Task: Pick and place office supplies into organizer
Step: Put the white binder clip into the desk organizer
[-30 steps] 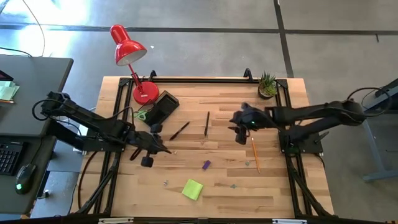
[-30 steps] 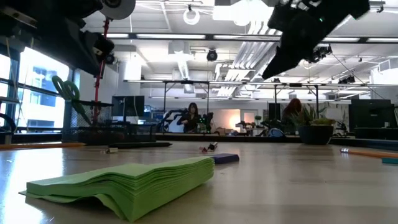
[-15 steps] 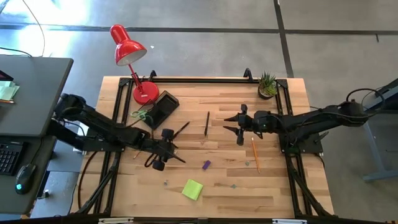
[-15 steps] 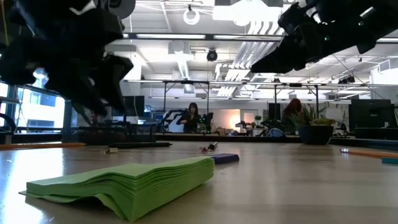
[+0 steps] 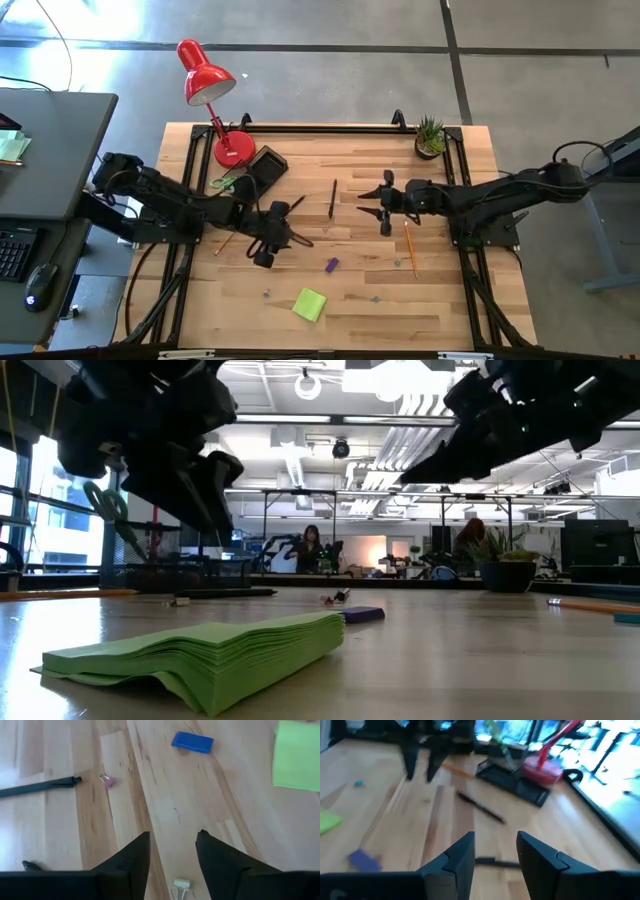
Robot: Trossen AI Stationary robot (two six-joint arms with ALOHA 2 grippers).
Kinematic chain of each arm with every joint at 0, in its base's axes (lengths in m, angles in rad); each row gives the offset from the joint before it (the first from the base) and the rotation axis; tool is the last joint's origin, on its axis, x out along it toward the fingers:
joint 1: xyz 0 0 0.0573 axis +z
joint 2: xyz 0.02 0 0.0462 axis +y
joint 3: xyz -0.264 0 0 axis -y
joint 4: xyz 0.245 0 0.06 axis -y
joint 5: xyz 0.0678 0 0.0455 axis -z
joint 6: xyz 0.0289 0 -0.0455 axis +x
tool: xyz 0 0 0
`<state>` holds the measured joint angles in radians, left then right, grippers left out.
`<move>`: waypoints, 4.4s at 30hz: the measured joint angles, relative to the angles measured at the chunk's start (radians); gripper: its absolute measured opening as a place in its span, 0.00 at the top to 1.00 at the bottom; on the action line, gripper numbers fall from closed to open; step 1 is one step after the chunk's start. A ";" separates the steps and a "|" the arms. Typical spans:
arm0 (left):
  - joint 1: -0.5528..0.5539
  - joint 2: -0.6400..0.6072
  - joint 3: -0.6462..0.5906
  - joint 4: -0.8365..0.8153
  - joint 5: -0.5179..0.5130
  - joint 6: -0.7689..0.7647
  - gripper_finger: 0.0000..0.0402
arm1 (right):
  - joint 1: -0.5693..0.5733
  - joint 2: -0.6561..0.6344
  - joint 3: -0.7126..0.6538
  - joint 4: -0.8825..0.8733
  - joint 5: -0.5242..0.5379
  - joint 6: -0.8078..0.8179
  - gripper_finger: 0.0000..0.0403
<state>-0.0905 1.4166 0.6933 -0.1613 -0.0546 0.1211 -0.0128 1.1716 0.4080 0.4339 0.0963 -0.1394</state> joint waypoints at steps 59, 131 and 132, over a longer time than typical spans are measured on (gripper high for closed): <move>0.013 0.166 0.000 -0.096 0.043 0.047 0.65 | 0.002 0.081 0.000 0.123 -0.045 0.000 0.66; 0.019 0.172 0.134 -0.293 -0.002 -0.465 0.81 | 0.001 0.081 0.000 0.102 -0.044 0.003 0.66; 0.019 0.172 0.134 -0.291 0.003 -0.468 0.81 | 0.001 0.081 0.000 0.102 -0.044 0.003 0.66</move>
<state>-0.0719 1.5883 0.8276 -0.4519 -0.0516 -0.3470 -0.0116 1.2530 0.4080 0.5358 0.0525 -0.1364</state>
